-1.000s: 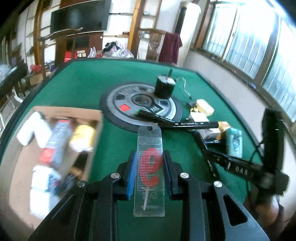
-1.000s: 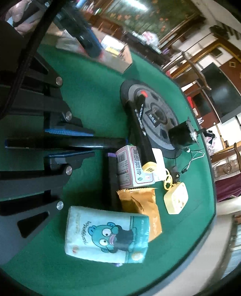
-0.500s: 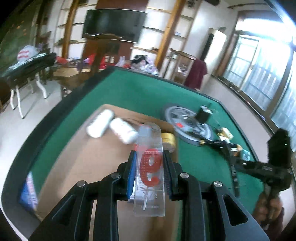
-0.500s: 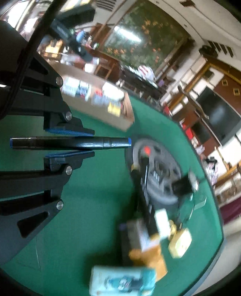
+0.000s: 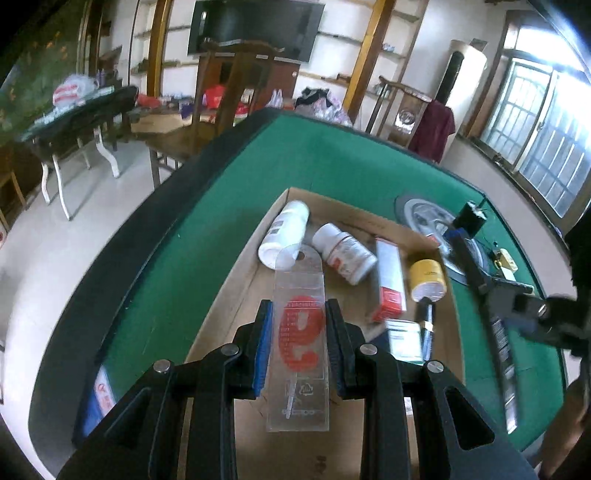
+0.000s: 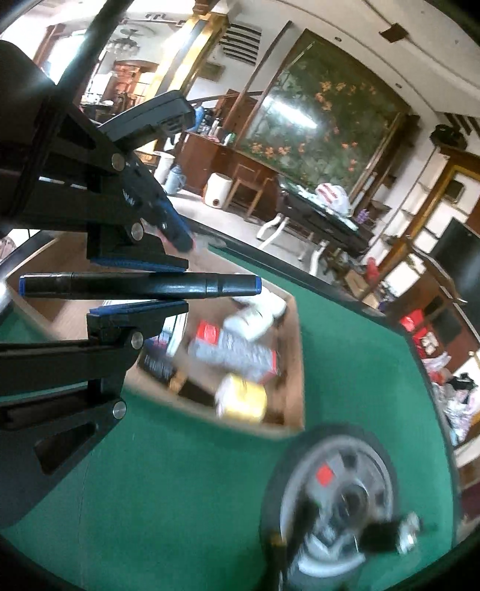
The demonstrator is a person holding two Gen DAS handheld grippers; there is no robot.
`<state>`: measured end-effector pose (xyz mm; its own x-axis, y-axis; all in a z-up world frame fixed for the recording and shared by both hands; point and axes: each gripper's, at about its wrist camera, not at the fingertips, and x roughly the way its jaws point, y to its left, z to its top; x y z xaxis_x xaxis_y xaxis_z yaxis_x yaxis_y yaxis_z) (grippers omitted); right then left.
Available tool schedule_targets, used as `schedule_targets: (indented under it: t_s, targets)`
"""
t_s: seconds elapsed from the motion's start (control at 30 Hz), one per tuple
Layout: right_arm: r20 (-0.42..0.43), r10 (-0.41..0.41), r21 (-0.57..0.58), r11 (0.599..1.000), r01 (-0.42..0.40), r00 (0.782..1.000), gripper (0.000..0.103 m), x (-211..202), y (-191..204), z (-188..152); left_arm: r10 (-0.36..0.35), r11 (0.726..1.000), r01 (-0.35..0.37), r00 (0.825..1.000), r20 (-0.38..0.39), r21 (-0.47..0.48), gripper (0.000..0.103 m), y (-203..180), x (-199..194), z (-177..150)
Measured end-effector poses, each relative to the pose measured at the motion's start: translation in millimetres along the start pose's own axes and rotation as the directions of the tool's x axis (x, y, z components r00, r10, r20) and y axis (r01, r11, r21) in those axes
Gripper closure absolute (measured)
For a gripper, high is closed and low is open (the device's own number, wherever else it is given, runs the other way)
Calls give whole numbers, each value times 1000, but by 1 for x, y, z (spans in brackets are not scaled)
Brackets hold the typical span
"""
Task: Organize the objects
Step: 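Carry the clear packet and black marker toward the cardboard box, then open the left gripper to drop the clear packet in the box while the right gripper releases the marker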
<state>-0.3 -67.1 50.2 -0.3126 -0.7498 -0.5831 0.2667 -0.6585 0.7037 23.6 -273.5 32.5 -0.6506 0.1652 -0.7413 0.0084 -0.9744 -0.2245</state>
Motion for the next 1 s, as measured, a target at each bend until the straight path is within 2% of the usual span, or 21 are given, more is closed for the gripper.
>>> schedule_targets:
  t_s: [0.17,0.33,0.63,0.87,1.0]
  targets:
    - [-71,-53,9,999,53,996,90,56,6,3,9,1000,-10,998,-58,-9,80,7,20,4]
    - [-95,-142,7,990,144,985,90,84,0,11,6,1000,-8,995,-101,-15,80,7,31,6]
    - [-91,-193,-3,981,194,977,90,87,0,16,-10,998,0,990,-140,-67,79,16,33,6]
    - [-77,-244,-23,970,243,967,90,87,0,20,-10,995,-4,991,-132,-104,78,23,31,7]
    - [-76,-239,-16,971,239,968,90,88,2,19,-25,993,12,993,-115,-117,66,25,27,8]
